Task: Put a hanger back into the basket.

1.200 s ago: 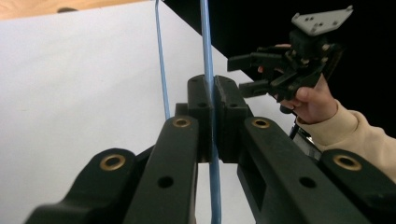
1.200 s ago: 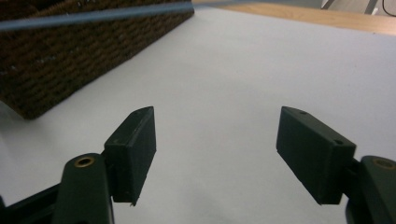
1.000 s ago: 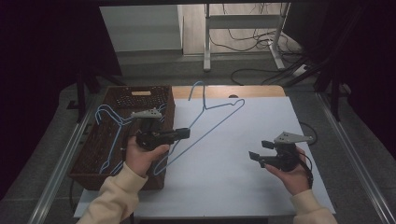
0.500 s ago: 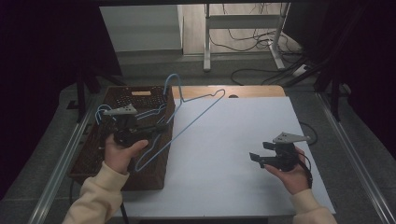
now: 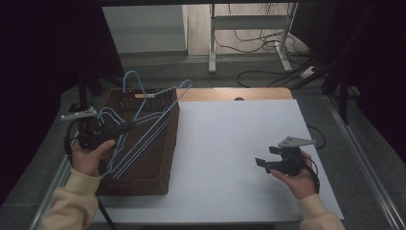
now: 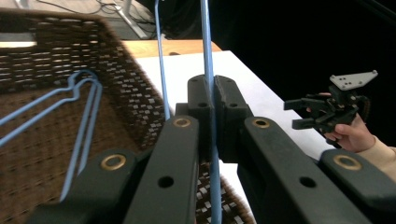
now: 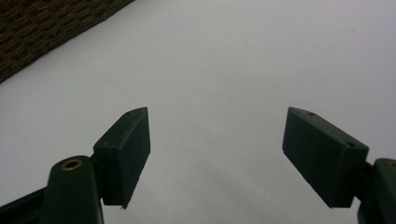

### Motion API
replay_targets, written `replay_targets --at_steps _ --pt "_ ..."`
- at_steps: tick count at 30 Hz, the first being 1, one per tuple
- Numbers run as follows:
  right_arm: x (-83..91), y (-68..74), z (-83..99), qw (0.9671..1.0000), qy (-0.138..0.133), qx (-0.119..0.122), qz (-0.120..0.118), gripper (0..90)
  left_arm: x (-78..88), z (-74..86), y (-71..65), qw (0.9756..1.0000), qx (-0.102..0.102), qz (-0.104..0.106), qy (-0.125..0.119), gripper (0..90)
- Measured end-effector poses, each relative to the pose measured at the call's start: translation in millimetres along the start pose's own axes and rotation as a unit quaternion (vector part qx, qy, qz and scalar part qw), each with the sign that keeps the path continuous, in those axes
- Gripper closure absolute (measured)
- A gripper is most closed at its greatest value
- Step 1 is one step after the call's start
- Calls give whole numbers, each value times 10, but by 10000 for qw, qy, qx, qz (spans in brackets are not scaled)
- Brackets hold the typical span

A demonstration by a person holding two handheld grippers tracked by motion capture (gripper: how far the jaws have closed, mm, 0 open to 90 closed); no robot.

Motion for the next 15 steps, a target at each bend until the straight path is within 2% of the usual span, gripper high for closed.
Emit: replay_targets --at_steps 4,11,15 --pt "-15 3 5 10000 45 14 18 235 132 51 149 9999 56 -123 -82 864" --pt "-23 7 10 10000 73 41 33 234 274 129 331 9994 96 -333 -11 863" --pt "-25 7 12 9999 76 62 39 233 309 185 420 9992 133 -377 47 864"
Point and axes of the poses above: each handheld gripper's, and its own axes: x roughly backward along the jaws, z roughly out of its underside, y roughly to its left, the point moved 2 cm from there along -x, roughly forward along the jaws, and after that the axes turned 13 degrees about z, right-handed, at the moved point
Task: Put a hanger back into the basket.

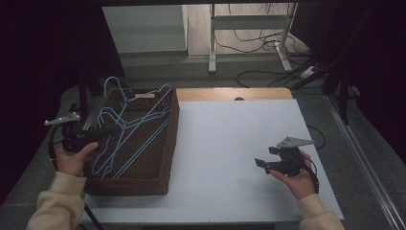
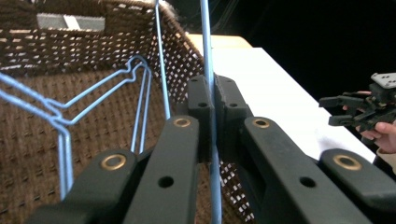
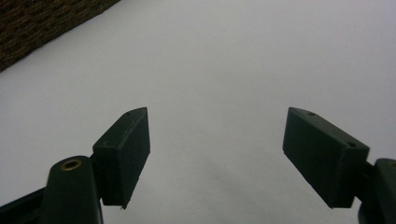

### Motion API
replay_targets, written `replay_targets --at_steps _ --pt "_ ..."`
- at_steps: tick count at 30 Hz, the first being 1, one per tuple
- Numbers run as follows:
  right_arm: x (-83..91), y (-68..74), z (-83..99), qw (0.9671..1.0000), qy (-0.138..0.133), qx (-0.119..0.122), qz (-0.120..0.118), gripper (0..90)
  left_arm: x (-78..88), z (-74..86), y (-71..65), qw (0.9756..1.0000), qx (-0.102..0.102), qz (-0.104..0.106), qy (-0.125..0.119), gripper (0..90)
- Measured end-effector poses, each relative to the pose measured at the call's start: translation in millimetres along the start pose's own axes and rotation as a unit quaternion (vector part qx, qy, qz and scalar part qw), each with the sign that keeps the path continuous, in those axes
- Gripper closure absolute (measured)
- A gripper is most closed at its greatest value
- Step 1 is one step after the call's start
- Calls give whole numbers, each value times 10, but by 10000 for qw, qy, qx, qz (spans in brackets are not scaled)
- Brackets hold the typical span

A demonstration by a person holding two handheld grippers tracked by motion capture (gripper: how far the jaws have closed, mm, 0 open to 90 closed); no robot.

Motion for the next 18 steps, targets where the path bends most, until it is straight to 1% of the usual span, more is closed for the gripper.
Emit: replay_targets --at_steps 5,9,11,18 --pt "-4 0 2 10000 12 13 13 233 -24 58 51 9999 37 16 101 864" --pt "-4 5 1 10000 12 24 11 233 -79 99 90 9997 65 38 243 864" --pt "-3 7 1 10000 14 28 11 233 -106 115 110 9994 53 7 329 864" --pt "-3 2 1 10000 15 26 17 233 -214 202 218 9985 235 -27 497 864"
Point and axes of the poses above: each handheld gripper's, and its own axes: x roughly backward along the jaws, z roughly out of its underside, y roughly to its left, the point moved 2 cm from there along -x, roughly forward along the jaws, and after that the axes turned 13 degrees about z, right-handed, at the moved point
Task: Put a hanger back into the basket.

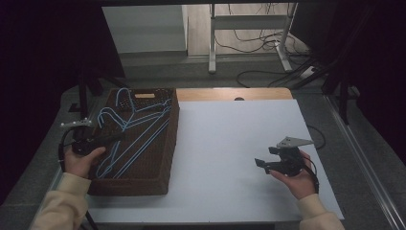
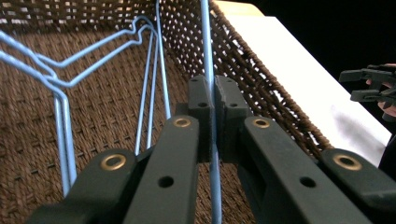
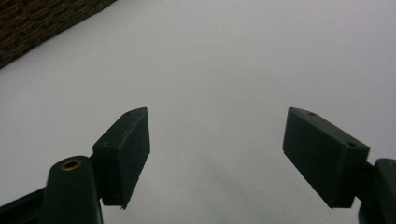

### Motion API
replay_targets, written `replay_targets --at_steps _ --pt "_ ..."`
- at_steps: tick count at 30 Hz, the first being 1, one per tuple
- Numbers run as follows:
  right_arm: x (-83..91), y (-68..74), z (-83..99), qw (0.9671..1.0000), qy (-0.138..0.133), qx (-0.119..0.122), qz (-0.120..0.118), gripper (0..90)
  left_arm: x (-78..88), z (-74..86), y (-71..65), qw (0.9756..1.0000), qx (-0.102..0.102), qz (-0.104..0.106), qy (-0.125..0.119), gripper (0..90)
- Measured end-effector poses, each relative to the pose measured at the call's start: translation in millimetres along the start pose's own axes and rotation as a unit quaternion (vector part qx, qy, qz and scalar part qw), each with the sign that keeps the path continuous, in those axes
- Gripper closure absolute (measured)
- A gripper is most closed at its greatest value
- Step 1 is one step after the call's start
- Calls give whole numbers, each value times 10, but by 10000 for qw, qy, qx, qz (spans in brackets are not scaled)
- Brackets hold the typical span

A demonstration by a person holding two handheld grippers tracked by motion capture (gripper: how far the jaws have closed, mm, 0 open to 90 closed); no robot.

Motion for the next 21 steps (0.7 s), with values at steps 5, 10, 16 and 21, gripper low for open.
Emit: replay_targets --at_steps 5,10,16,21 --pt "1 -2 -1 10000 -6 -4 0 232 -29 11 29 9999 79 -104 105 863" --pt "7 7 -5 10000 -8 8 -10 232 -39 16 134 9952 261 -910 238 808" --pt "5 4 -4 10000 -4 2 -11 232 -23 -12 77 9896 -76 -1429 154 509" --pt "3 13 -6 10000 0 19 -23 230 -36 -85 -185 9921 -443 -1167 94 349"
Point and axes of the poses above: each handheld gripper's, and its own axes: x roughly backward along the jaws, z roughly out of its underside, y roughly to its left, the point moved 2 cm from there along -x, roughly forward along the jaws, and after that the axes turned 13 degrees about z, right-handed, at the moved point
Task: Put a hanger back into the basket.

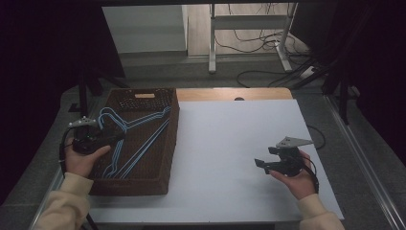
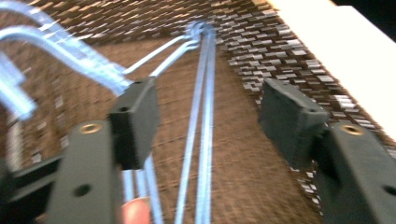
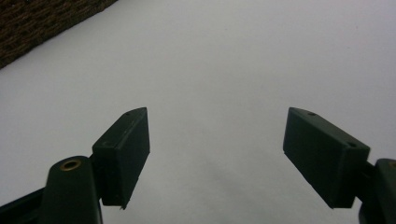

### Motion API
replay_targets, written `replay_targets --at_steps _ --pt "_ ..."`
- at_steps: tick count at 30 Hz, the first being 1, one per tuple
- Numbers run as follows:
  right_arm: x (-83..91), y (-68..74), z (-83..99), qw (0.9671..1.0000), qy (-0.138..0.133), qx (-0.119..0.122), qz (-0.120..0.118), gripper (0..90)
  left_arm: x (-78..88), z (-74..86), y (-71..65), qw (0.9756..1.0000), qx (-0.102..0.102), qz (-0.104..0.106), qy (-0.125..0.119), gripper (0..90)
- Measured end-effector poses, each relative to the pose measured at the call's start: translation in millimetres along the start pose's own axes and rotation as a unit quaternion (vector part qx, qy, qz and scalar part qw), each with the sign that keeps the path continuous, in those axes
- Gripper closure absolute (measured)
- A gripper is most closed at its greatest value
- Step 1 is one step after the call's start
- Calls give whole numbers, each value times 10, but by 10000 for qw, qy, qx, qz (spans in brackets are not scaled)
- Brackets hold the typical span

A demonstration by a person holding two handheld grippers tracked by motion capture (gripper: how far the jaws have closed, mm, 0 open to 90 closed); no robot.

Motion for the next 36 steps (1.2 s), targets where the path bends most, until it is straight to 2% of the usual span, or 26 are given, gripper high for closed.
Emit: replay_targets --at_steps 3,9,12,15,18,22,26,36 --pt "-5 -1 1 10000 12 -8 0 228 2 -38 -191 9994 -242 242 -63 312" --pt "1 0 -1 10000 13 -2 -46 222 -105 -2 -531 9961 -578 663 49 279" --pt "40 -16 -23 10000 -38 8 -70 218 -160 54 -644 9941 -668 849 40 272" --pt "107 -62 -44 9999 -131 -25 -88 218 -252 130 -751 9919 -808 958 203 255" --pt "158 -109 -41 9997 -194 -94 -79 219 -298 190 -837 9903 -885 1045 248 246" --pt "196 -165 -9 9997 -208 -136 -63 221 -337 222 -883 9892 -1028 993 317 226" --pt "200 -172 6 9997 -201 -122 -95 221 -375 248 -866 9897 -1009 943 376 206" --pt "176 -132 8 9997 -177 -33 -148 218 -345 238 -835 9912 -941 877 319 177"
Point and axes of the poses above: each handheld gripper's, and its own axes: x roughly backward along the jaws, z roughly out of its underside, y roughly to its left, the point moved 2 cm from there along -x, roughly forward along the jaws, and after that the axes turned 13 degrees about z, right-handed, at the moved point
